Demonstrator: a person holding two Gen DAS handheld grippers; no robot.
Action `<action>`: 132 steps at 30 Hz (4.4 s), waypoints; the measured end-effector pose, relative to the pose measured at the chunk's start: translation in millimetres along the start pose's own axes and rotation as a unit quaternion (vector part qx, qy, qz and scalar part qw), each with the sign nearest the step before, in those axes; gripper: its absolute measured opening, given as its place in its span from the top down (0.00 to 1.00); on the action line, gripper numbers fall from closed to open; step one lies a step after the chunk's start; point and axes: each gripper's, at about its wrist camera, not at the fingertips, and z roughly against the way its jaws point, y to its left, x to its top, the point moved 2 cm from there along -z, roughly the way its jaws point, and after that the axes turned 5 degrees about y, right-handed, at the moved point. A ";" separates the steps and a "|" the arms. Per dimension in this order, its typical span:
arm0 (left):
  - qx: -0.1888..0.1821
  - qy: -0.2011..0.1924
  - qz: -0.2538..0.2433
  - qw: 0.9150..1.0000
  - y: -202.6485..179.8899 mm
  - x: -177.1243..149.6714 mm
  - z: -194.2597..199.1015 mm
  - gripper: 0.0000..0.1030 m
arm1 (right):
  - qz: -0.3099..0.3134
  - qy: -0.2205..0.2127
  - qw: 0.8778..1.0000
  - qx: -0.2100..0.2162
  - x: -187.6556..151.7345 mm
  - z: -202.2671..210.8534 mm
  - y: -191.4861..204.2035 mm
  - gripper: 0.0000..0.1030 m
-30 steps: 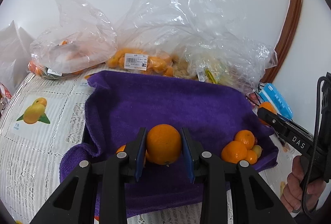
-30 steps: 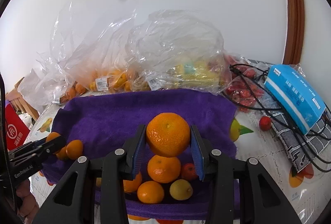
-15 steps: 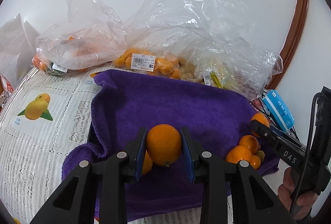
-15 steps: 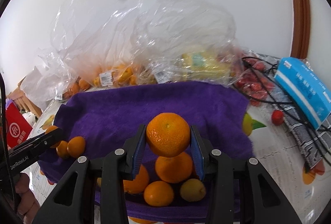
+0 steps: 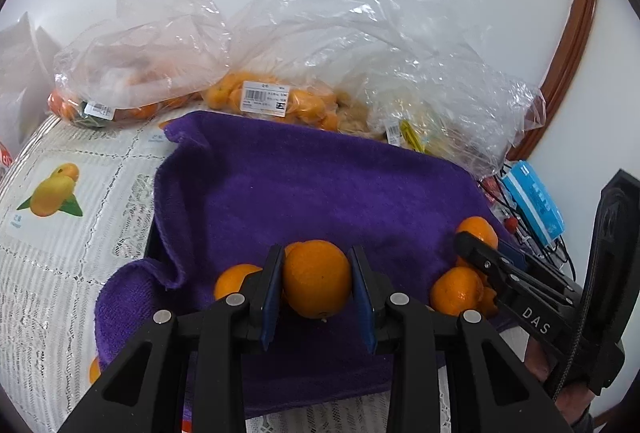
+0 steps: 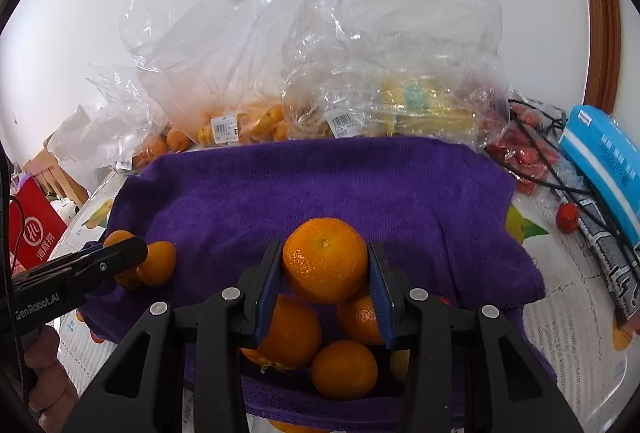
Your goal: Organize fruits
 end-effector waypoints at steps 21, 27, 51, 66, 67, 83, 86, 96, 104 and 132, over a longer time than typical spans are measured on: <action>0.005 -0.013 -0.002 1.000 0.0 1.4 -0.3 0.50 | 0.011 -0.007 1.000 -0.003 -2.4 2.6 1.9 0.52; 0.011 -0.040 -0.003 0.999 0.1 4.5 12.6 0.40 | 0.004 -0.015 1.000 -0.006 0.1 10.8 -2.7 0.43; 0.050 -0.044 -0.024 0.998 -25.3 -5.9 87.2 0.31 | -0.045 -0.007 0.998 -0.045 -8.8 115.9 -7.5 0.37; 0.080 -0.053 -0.040 0.995 -54.2 -57.6 185.0 0.12 | -0.041 -0.016 0.997 -0.065 -50.6 219.5 12.9 0.24; 0.081 -0.053 -0.043 0.994 -56.5 -61.3 190.5 0.12 | -0.040 -0.023 0.996 -0.071 -54.4 227.3 13.8 0.22; 0.093 -0.062 -0.054 0.992 -80.4 -92.8 245.7 0.07 | -0.035 -0.050 0.993 -0.098 -85.6 309.1 14.4 0.00; 0.091 -0.061 -0.056 0.992 -82.5 -94.9 246.6 0.07 | -0.033 -0.049 0.993 -0.103 -89.4 311.5 14.4 0.00; 0.092 -0.061 -0.043 0.993 -77.9 -95.1 251.5 0.07 | -0.029 -0.046 0.993 -0.109 -93.1 316.3 19.0 0.00; 0.098 -0.062 -0.043 0.992 -73.2 -96.9 251.3 0.07 | -0.032 -0.046 0.992 -0.111 -92.6 317.5 21.3 0.00; 0.100 -0.067 -0.048 0.992 -74.0 -98.1 257.5 0.06 | -0.038 -0.057 0.992 -0.109 -95.2 326.2 21.0 0.00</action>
